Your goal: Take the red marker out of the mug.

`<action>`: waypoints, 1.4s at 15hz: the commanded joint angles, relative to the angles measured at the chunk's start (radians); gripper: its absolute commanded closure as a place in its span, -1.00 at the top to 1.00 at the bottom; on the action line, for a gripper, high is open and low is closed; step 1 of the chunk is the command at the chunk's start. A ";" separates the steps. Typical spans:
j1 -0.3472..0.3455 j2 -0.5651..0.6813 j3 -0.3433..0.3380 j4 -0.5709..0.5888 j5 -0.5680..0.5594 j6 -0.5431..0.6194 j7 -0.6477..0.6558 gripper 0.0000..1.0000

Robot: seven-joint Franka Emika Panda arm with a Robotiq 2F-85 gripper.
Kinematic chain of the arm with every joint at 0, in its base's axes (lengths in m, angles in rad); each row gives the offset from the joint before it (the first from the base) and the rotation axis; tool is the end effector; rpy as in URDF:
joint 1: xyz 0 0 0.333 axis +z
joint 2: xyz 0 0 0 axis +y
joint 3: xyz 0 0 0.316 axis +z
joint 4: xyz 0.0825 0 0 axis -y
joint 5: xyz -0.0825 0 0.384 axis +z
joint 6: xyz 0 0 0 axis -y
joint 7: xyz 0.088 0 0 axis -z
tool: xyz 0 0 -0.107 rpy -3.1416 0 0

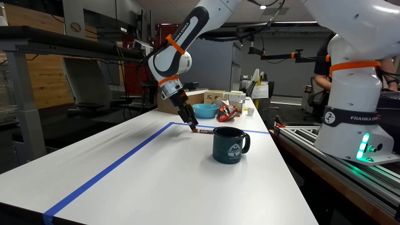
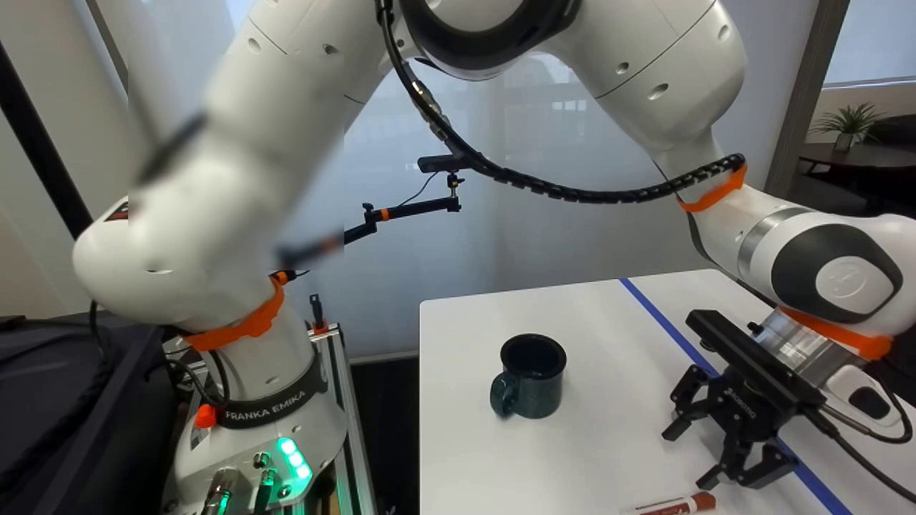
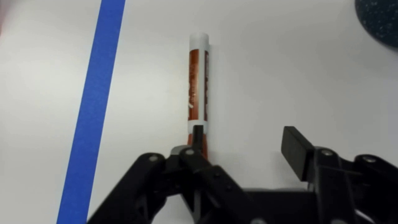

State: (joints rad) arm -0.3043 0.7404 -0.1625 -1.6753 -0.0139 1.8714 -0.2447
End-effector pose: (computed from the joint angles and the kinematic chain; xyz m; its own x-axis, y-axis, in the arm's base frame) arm 0.5486 -0.2718 0.1464 0.8354 -0.1690 -0.5231 -0.2034 -0.9791 -0.0086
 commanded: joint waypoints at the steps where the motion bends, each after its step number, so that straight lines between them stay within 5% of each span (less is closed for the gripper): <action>1: 0.017 -0.083 -0.005 -0.067 -0.014 0.000 0.058 0.97; 7: 0.086 -0.305 0.003 -0.208 -0.010 -0.005 0.183 1.00; 14: 0.238 -0.599 0.056 -0.396 0.015 -0.040 0.490 1.00; 15: 0.204 -0.485 0.045 -0.292 0.005 -0.042 0.401 1.00; 21: 0.204 -0.488 0.044 -0.306 0.005 -0.041 0.412 1.00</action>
State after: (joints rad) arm -0.1007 0.2516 -0.1186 -1.9837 -0.0093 1.8331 0.1676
